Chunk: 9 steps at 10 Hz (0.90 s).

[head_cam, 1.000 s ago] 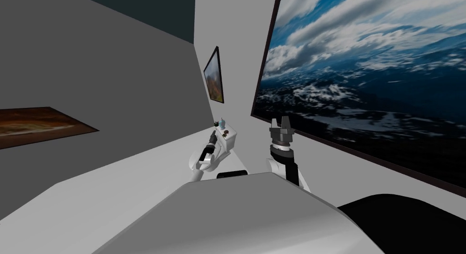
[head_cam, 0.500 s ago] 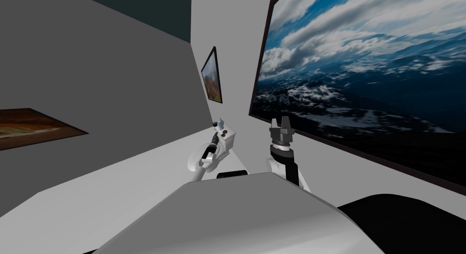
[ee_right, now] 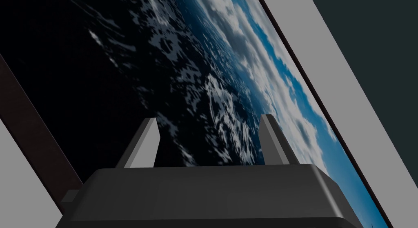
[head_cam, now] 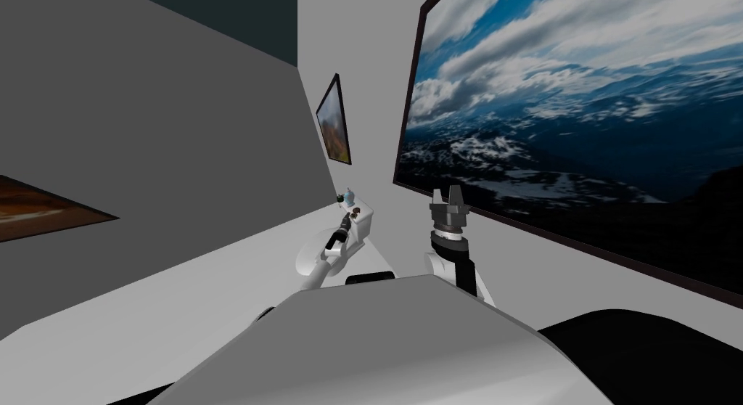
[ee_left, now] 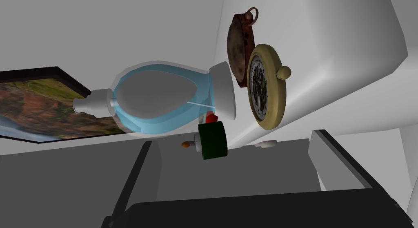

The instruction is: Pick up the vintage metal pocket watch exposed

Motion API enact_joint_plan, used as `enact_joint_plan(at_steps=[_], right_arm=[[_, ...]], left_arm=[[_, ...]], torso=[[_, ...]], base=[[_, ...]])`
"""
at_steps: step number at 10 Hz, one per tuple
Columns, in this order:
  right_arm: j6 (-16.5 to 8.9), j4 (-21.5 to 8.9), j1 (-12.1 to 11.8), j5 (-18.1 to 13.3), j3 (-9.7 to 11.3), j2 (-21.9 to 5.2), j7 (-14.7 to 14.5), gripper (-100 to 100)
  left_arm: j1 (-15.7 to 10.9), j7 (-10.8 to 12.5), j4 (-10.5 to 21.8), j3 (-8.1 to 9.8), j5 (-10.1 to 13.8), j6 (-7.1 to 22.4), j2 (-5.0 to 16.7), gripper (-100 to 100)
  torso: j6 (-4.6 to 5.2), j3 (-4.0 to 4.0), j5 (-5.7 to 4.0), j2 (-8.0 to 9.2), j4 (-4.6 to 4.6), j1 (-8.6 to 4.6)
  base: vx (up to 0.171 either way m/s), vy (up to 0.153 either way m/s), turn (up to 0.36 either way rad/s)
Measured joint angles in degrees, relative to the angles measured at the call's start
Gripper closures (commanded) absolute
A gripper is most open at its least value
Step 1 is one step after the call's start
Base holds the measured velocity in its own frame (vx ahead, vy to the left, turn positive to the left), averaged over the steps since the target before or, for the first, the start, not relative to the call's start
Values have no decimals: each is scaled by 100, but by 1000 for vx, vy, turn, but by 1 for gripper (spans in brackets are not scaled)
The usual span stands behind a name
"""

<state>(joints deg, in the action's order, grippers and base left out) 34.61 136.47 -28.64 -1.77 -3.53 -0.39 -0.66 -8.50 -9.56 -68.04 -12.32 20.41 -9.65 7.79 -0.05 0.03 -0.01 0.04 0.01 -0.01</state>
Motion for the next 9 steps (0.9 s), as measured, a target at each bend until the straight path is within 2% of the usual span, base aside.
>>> enact_joint_plan(at_steps=[4,5,6,7,9], right_arm=[[0,0,0,0,0,0,0,0],[0,0,0,0,0,0,0,0],[0,0,0,0,0,0,0,0],[0,0,0,0,0,0,0,0],[0,0,0,0,0,0,0,0]], left_arm=[[-240,-49,459,-71,138,115,62,-100],[-246,-51,473,-73,140,114,62,0],[-245,-51,471,-72,140,114,62,-100],[-245,-51,471,-72,140,114,62,100],[-245,-51,471,-72,140,114,62,100]], torso=[[-1,-1,0,-1,0,2],[-1,-1,0,-2,0,2],[-1,-1,0,-3,0,2],[-1,-1,0,-3,0,2],[-1,-2,0,-3,0,2]], base=[[-6,-1,-25],[0,0,0],[0,0,0],[0,0,0],[0,0,0]])
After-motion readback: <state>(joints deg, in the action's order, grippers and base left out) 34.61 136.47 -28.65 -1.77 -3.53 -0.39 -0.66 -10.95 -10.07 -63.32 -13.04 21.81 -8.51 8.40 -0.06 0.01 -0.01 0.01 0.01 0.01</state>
